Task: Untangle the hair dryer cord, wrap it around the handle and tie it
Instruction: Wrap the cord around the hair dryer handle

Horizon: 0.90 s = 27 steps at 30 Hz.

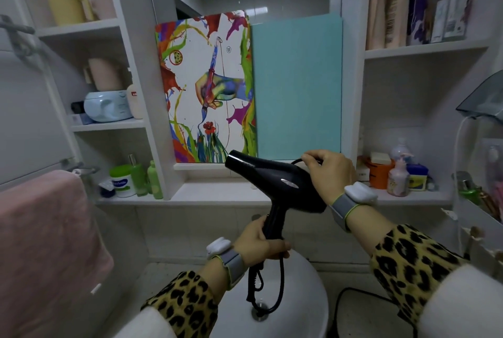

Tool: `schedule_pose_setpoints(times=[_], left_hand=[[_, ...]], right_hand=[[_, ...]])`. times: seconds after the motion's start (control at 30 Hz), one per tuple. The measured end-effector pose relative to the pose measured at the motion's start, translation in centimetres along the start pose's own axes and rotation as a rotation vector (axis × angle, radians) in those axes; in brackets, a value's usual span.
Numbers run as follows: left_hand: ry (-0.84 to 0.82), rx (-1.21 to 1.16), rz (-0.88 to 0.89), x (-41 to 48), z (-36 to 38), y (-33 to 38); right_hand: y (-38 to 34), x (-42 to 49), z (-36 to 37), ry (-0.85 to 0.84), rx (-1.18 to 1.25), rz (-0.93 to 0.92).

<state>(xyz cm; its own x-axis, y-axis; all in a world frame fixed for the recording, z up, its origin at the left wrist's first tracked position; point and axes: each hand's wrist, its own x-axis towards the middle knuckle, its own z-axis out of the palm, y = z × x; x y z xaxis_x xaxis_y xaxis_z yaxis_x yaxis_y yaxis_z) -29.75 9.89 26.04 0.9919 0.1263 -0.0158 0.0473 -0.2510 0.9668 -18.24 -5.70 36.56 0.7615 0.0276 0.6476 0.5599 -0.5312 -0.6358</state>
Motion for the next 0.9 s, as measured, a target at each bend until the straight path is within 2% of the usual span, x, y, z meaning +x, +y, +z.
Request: schedule_pose_setpoints(times=[0.13,0.2,0.33,0.43,0.7,0.83,0.9], left_hand=[[0.129,0.082,-0.014,0.6,0.8,0.9],[0.168,0.082,-0.031,0.7,1.1,1.0],[0.211,-0.058,-0.026,1.2,1.5,2.0],[0.172,-0.203,-0.001,1.3,1.0,3.4],[0.01,-0.301,0.058,-0.5,-1.9,5.9],[-0.191,-0.191,0.076,-2.2,-3.9,5.8],[-0.298,-0.083,0.056,-3.2,-4.9,5.8]], right_hand=[[-2.5,-1.1,0.5,0.076,0.005,-0.137],[-3.6,-1.4,0.7,0.061,0.01,-0.199],[-4.4,-2.9,1.0,-0.009,0.211,-0.119],[-4.0,-5.0,1.5,-0.107,0.379,-0.05],[0.0,-7.0,1.0,-0.424,0.827,0.176],[2.2,-6.9,0.6,-0.672,0.836,0.321],[3.1,-6.9,0.5,-0.836,0.743,0.371]])
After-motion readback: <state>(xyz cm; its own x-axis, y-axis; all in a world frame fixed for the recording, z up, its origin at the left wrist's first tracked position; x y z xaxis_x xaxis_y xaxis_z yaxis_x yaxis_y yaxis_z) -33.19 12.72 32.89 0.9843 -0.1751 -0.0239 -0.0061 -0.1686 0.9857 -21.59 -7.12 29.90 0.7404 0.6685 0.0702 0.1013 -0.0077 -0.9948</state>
